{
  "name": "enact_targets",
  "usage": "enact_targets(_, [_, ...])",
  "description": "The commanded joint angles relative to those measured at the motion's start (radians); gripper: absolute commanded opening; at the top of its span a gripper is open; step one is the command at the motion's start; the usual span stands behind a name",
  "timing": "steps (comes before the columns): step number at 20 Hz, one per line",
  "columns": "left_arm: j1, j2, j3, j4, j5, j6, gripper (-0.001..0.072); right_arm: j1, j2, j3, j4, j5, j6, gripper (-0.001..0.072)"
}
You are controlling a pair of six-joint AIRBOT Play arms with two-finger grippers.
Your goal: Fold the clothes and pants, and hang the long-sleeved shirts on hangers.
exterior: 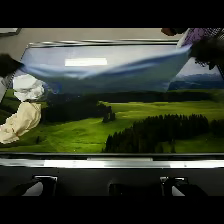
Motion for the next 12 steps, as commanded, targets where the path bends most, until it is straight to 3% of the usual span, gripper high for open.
enact_targets(1, [-0.010, 0.147, 0.219, 0.159, -0.064, -0.166, 0.0016, 0.010, 0.099, 0.261, -0.066, 0.055, 0.051, 0.0039])
enact_targets(6, [-0.010, 0.372, 0.220, 0.274, -0.113, -0.241, 0.0017, 0.010, 0.262, 0.261, -0.103, 0.050, 0.167, 0.0039])
enact_targets(12, [-0.010, 0.416, 0.219, 0.377, -0.115, -0.259, 0.0016, 0.010, 0.246, 0.259, -0.106, 0.055, 0.203, 0.0039])
